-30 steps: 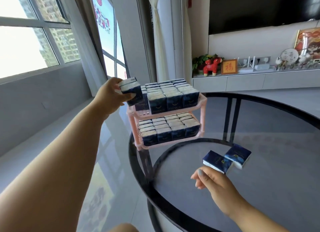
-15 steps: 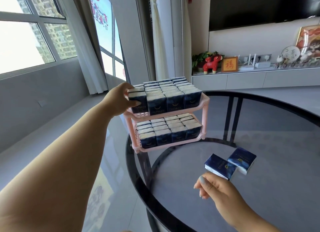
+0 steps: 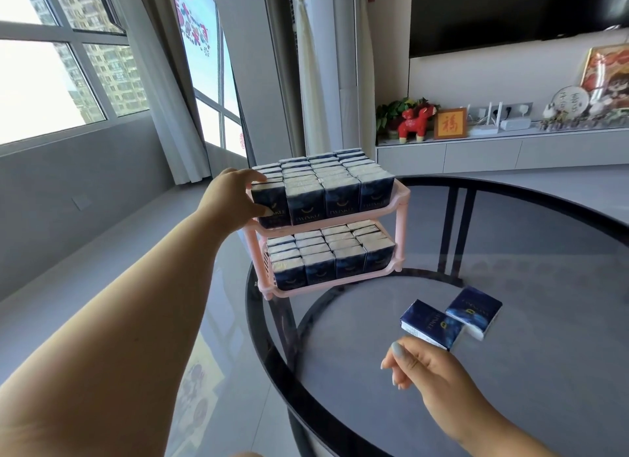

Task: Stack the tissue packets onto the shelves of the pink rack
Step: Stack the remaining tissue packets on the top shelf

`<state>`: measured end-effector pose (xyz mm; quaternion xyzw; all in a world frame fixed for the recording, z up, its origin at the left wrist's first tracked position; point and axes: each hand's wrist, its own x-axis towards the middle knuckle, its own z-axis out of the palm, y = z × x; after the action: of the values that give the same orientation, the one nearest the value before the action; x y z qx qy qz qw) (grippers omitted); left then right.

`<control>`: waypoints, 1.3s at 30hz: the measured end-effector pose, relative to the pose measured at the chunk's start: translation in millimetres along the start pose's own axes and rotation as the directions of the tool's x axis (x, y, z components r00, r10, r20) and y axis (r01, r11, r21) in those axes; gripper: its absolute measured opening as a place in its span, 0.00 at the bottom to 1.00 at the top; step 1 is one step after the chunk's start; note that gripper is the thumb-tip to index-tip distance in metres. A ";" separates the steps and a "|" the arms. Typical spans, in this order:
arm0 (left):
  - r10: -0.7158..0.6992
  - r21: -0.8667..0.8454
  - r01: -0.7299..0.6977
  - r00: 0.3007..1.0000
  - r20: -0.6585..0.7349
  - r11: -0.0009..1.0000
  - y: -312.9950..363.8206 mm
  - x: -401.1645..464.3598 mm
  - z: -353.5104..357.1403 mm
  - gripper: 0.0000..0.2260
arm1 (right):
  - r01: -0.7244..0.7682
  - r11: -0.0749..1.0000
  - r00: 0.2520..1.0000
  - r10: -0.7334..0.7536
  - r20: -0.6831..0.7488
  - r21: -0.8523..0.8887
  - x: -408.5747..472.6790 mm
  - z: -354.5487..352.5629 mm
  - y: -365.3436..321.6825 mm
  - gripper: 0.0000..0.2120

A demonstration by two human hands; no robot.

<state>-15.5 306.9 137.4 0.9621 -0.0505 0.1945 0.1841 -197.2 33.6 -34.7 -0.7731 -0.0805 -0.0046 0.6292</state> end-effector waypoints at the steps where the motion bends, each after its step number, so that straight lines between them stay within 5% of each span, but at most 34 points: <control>1: 0.002 0.010 -0.002 1.000 0.007 1.000 0.7 0.3 -0.2 0.28 | 0.000 1.000 1.000 0.000 -0.002 0.000 0.4 0.1 0.0 0.24; 9: -0.003 0.095 0.005 1.000 -0.024 0.996 7.0 -0.5 5.1 0.27 | 0.001 1.000 1.000 -0.001 -0.010 -0.011 1.7 -0.2 3.5 0.31; 20: -0.031 0.089 0.028 0.999 0.028 0.996 8.8 0.7 1.0 0.30 | 0.002 1.000 1.000 -0.002 0.011 -0.009 1.3 0.0 3.1 0.23; 29: -0.058 0.014 0.059 0.997 -0.058 0.998 16.3 -14.7 -15.3 0.31 | -0.011 1.000 1.000 0.011 0.000 -0.020 -0.2 -0.4 4.0 0.23; 34: 0.047 -0.066 -0.064 0.971 -0.236 0.996 57.4 -53.9 -14.1 0.23 | -0.015 0.999 1.000 0.016 0.005 -0.029 -2.6 -0.2 1.1 0.22; 39: 0.168 -0.189 -0.205 0.967 -0.192 0.960 94.3 -109.8 33.0 0.17 | -0.013 0.994 0.994 0.024 -0.109 0.107 -6.9 -6.0 -6.8 0.15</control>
<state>-120.6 210.0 97.5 0.9079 -0.1449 0.2878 0.2680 -204.4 28.3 -27.7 -0.7380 -0.0386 -0.0371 0.6727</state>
